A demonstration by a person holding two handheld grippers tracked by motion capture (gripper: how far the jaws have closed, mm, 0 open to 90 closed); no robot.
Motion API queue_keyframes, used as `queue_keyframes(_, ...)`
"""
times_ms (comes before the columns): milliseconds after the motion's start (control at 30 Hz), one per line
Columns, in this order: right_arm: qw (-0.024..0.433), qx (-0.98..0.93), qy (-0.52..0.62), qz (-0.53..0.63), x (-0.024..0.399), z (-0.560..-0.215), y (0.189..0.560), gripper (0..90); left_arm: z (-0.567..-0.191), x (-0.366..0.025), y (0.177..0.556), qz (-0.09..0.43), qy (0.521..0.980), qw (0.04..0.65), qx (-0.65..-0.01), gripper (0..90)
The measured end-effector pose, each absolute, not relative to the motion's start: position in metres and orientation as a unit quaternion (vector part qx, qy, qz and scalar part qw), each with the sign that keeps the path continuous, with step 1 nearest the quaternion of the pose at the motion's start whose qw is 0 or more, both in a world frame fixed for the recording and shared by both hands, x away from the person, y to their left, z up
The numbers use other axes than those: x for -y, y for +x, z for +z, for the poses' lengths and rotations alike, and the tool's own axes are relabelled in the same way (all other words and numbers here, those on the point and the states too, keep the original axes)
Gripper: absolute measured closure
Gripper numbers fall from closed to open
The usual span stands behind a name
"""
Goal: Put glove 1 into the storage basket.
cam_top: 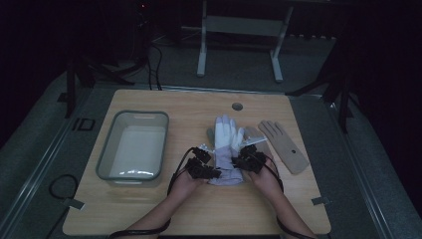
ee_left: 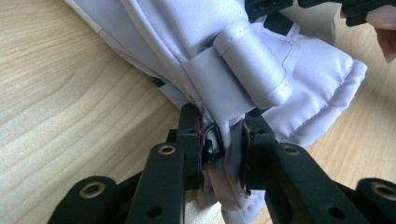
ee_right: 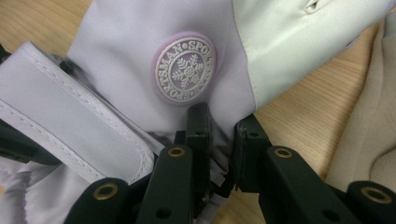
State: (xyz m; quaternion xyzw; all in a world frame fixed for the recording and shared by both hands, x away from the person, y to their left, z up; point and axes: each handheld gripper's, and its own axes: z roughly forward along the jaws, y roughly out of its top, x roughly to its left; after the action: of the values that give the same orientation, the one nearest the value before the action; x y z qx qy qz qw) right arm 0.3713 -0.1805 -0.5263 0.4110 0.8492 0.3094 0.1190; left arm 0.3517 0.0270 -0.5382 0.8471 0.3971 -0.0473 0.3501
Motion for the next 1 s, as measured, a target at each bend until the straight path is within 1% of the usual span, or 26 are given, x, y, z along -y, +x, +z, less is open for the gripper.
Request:
queue_keyframes(100, 0.109, -0.847, 0.417, 0.311, 0.181, -0.522, 0.372, 79.7, -0.534, -0.027, 0.353, -0.046, 0.852, 0.343, -0.392, 75.9)
queue_keyframes(633, 0.106, -0.846, 0.409, 0.325, 0.17, -0.502, 0.37, 79.6, -0.509, -0.042, 0.355, -0.045, 0.864, 0.329, -0.379, 76.1)
queue_keyframes(667, 0.105, -0.845, 0.41, 0.326, 0.169, -0.5, 0.37, 79.6, -0.5, -0.047, 0.356, -0.043, 0.865, 0.329, -0.376, 76.1)
queue_keyframes(800, 0.113, -0.841, 0.407, 0.339, 0.16, -0.48, 0.369, 79.6, -0.483, -0.055, 0.357, -0.035, 0.867, 0.331, -0.371, 76.0)
queue_keyframes(1000, 0.121, -0.837, 0.4, 0.353, 0.152, -0.459, 0.369, 79.6, -0.461, -0.064, 0.358, -0.025, 0.872, 0.33, -0.362, 76.0)
